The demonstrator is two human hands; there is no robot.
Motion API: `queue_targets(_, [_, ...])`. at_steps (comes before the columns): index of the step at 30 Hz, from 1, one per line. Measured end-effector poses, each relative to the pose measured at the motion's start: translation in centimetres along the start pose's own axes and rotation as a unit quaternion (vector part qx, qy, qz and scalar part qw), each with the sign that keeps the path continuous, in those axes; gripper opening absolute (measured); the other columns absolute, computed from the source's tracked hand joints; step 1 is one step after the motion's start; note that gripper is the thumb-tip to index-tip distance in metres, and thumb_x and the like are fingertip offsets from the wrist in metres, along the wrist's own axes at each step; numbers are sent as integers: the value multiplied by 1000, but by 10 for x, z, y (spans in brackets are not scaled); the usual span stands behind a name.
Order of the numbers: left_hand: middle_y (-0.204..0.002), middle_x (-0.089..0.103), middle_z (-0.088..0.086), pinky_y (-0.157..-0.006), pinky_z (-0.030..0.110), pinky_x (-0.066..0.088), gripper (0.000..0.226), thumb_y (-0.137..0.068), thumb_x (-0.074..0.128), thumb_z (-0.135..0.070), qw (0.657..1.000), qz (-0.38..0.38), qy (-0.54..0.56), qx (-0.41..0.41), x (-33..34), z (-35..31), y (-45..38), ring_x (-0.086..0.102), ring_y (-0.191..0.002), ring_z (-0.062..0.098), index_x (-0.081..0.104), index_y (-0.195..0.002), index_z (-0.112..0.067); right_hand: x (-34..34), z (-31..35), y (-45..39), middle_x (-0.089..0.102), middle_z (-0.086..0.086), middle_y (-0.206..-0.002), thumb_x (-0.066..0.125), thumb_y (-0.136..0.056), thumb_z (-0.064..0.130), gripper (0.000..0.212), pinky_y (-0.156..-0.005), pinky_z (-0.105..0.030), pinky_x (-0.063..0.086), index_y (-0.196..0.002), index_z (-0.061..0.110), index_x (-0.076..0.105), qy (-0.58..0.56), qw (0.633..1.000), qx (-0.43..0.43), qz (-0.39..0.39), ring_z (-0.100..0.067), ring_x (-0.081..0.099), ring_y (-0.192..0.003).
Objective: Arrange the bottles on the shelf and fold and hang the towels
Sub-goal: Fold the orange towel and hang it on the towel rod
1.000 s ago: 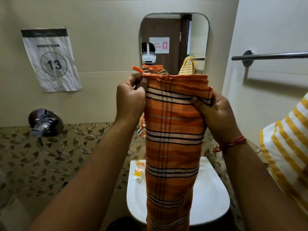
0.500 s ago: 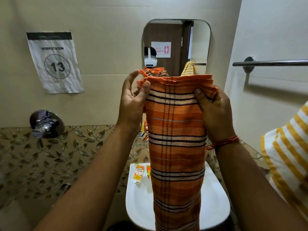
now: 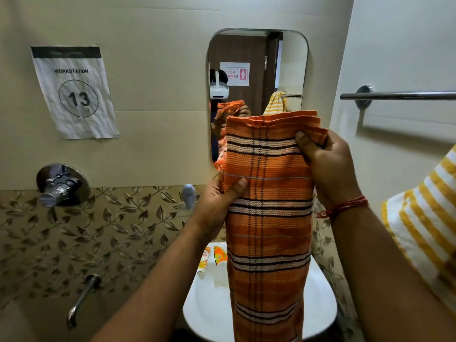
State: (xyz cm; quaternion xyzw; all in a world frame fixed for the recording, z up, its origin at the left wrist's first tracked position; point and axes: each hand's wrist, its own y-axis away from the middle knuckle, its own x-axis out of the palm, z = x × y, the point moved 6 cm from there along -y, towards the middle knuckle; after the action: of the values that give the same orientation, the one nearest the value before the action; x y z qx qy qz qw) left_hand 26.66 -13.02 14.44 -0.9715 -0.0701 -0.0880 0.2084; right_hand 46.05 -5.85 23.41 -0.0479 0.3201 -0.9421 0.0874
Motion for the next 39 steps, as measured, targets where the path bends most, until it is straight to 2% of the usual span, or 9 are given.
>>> queue_targets(7, [-122,71,12,-95,50,56,46,-85,68,-23,999,-35,7,20,8,-13,-6,69,-112,33,54,-128,-16,-7,-2,-4,74,-5,-106,62,-96,29,11,-94,-51,55,-104,22,65,-40,999,29,7,-23,72,-100])
queue_targets(11, [-124,69,16,-98,57,53,50,-84,69,-22,998,-53,17,32,14,-21,-12,68,-113,35,52,-131,-13,-1,-15,0,68,-14,-124,56,-99,26,35,-98,-55,51,-129,9,56,-176,980,63,72,-32,66,-114])
queue_targets(14, [-120,71,14,-97,55,54,38,-91,66,-17,996,-71,20,48,18,-32,-17,69,-110,34,55,-127,-16,7,-31,18,59,-18,-137,49,-98,32,51,-97,-53,52,-144,10,42,-254,952,86,148,-36,59,-125])
queue_targets(18, [-115,73,13,-94,52,56,22,-96,63,-15,994,-81,16,65,21,-49,-25,71,-106,33,60,-117,-18,18,-63,43,60,-19,-135,76,-82,36,74,-91,-53,55,-144,14,42,-265,928,159,209,-40,60,-122])
queue_targets(21, [-113,73,14,-92,51,57,24,-96,63,-16,993,-97,16,66,18,-57,-31,72,-104,33,60,-120,-14,20,-64,45,72,-14,-117,67,-89,13,39,-82,-45,60,-126,10,56,-222,946,161,175,-40,66,-111])
queue_targets(23, [-117,72,17,-91,53,57,28,-98,62,-19,993,-97,27,54,13,-59,-34,72,-105,35,59,-125,-13,20,-57,42,75,-11,-110,62,-88,6,29,-81,-43,61,-117,12,62,-215,954,147,146,-35,70,-105])
queue_targets(27, [-125,69,16,-90,53,57,38,-99,59,-32,1000,-23,8,-2,8,-50,-30,69,-110,35,53,-135,-21,18,-48,34,75,-12,-108,68,-81,13,35,-77,-40,61,-116,9,65,-217,963,129,90,-32,72,-99])
queue_targets(31, [-132,64,18,-103,55,49,55,-91,64,-27,998,56,-26,-30,8,-26,-21,63,-120,37,47,-141,-13,16,-46,29,69,-20,-119,70,-81,18,53,-83,-47,60,-131,4,57,-227,961,145,66,-38,70,-104])
queue_targets(39, [-126,67,18,-95,46,56,62,-82,74,-16,999,-4,-27,28,5,-27,-9,66,-117,36,48,-138,-8,11,-47,15,74,-18,-106,63,-92,8,34,-68,-36,61,-124,1,59,-198,946,233,111,-32,74,-87])
